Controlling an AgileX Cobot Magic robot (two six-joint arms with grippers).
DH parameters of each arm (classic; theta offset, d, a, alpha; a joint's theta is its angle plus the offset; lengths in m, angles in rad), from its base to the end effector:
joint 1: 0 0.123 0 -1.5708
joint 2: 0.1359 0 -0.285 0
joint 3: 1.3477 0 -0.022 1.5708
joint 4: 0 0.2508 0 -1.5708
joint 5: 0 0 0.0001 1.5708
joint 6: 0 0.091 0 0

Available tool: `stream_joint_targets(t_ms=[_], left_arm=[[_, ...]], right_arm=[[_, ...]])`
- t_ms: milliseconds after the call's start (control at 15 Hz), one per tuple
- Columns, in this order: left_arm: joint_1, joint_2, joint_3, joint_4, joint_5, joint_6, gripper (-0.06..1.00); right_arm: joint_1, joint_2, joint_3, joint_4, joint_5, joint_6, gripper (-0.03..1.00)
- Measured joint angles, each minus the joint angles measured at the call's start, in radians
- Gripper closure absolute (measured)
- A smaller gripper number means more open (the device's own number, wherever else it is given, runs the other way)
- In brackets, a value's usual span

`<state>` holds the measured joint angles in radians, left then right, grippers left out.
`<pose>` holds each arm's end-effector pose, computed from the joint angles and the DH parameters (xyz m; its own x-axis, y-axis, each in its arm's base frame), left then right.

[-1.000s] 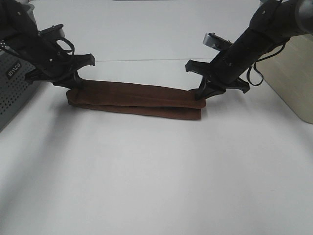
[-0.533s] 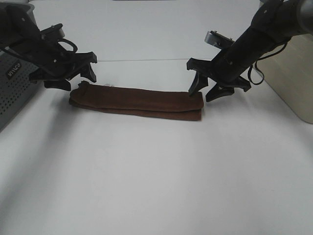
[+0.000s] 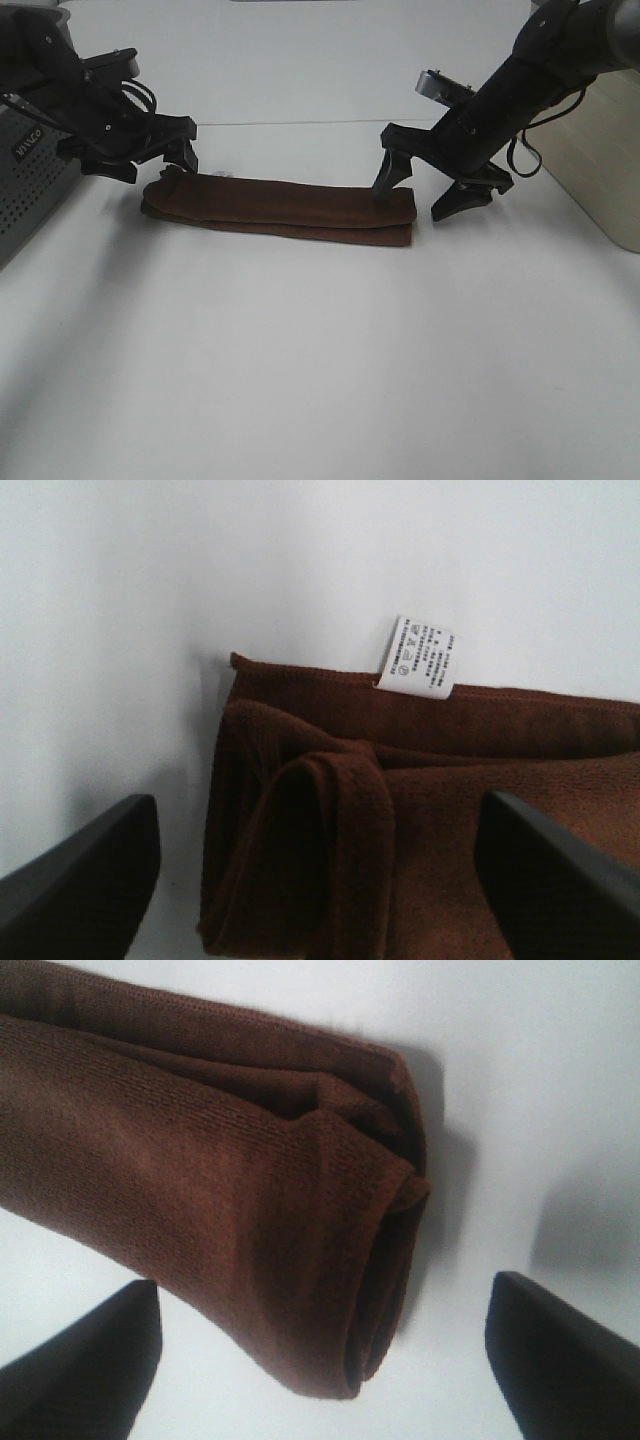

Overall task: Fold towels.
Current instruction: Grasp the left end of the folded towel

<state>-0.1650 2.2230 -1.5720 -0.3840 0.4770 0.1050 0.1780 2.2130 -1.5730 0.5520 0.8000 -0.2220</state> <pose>0.4644 -0.0932 0.1326 -0.8716 -0.0919 -0.4815 0.0464 0.9624 -0.2677 0.4366 0.1134 0.1324 -0.9747 -0.0037 -0.2233 -0.0968 0.9082 0.4071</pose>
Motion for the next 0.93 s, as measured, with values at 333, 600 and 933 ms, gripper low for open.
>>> stream_joint_targets(t_ms=[333, 600, 933], left_arm=[[0.0, 0.049, -0.021, 0.0, 0.011, 0.006, 0.09], [0.0, 0.117, -0.093, -0.004, 0.051, 0.009, 0.1], [0.0, 0.148, -0.126, -0.035, 0.062, 0.01, 0.45]], right_arm=[[0.0, 0.0, 0.0, 0.0, 0.0, 0.0, 0.14], [0.0, 0.0, 0.0, 0.0, 0.0, 0.0, 0.14], [0.0, 0.0, 0.0, -0.001, -0.015, 0.0, 0.14]])
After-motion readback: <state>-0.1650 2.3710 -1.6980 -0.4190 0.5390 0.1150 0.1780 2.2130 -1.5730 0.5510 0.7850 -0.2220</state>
